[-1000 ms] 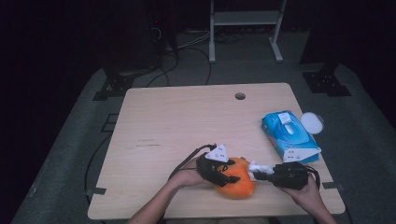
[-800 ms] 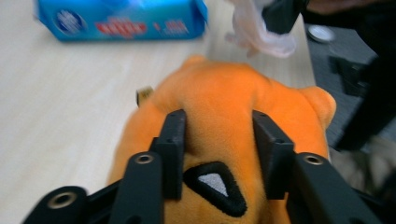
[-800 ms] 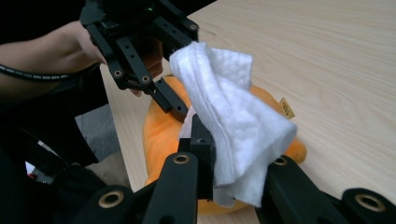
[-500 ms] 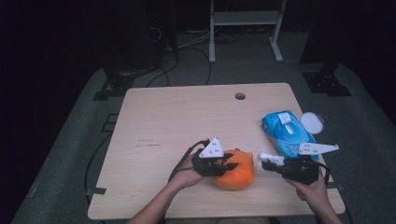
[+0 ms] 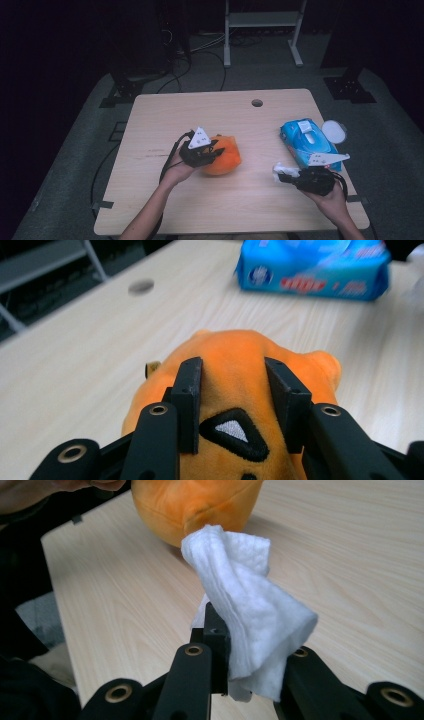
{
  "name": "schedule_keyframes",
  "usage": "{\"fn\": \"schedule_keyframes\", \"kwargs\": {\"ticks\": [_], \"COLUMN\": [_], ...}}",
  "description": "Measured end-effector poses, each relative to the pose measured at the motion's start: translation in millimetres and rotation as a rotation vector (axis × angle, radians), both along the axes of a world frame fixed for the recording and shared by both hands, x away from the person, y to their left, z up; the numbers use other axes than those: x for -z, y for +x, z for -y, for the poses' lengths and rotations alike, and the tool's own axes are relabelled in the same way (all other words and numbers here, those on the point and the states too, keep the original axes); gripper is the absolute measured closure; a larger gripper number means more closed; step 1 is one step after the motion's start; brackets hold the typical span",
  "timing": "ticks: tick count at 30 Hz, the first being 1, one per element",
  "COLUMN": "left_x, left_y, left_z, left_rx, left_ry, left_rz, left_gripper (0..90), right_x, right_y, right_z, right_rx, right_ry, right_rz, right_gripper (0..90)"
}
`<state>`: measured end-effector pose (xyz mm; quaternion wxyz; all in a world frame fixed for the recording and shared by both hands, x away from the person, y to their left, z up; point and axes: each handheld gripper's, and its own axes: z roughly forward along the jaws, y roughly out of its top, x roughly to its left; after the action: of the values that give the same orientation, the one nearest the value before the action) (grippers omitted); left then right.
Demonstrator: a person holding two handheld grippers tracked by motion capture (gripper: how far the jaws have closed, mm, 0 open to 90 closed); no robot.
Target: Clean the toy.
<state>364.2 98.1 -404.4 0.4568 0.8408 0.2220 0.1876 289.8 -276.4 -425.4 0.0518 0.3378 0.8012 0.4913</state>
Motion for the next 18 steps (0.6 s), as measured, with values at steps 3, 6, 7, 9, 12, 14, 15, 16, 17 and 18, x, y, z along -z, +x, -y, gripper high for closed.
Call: {"fn": "schedule_keyframes", "kwargs": {"ticks": [3,6,7,9,12,14,15,16,17,18], "left_x": [12.3,11.1,10.0,8.5,7.9,7.4,6.9,6.5,6.4,6.1], "left_y": [0.4,-1.0,-1.7,-3.0,-4.5,-4.7,-4.7,-4.6,-4.4,-4.4], "left_z": [-3.3,-2.5,-2.1,-2.0,-2.6,-3.6,-4.3,-5.1,-5.7,-6.2], "left_rx": [0.002,0.016,0.019,0.020,0.031,0.032,0.033,0.032,0.032,0.030], "left_ry": [-0.045,-0.040,-0.034,-0.028,-0.036,-0.040,-0.040,-0.041,-0.046,-0.048], "left_rz": [-0.032,-0.033,-0.036,-0.038,-0.038,-0.045,-0.046,-0.047,-0.047,-0.047], "left_gripper": [60.3,56.7,55.1,52.7,50.1,48.1,47.4,46.2,45.5,44.8], "right_x": [3.9,8.6,10.5,14.4,19.1,21.2,21.8,22.3,22.3,21.7], "right_y": [1.1,2.7,3.3,5.2,6.8,7.7,8.0,8.4,8.5,8.1], "right_z": [1.4,3.4,4.4,6.8,11.3,13.9,14.8,15.6,16.1,16.3], "right_rx": [0.012,0.035,0.043,0.053,0.063,0.068,0.068,0.069,0.069,0.070], "right_ry": [-0.046,-0.100,-0.113,-0.131,-0.127,-0.123,-0.119,-0.117,-0.115,-0.113], "right_rz": [0.006,0.012,0.008,-0.004,-0.019,-0.028,-0.031,-0.031,-0.028,-0.025], "right_gripper": [77.9,72.9,71.7,68.6,62.6,59.0,57.9,56.5,55.8,55.0]}}
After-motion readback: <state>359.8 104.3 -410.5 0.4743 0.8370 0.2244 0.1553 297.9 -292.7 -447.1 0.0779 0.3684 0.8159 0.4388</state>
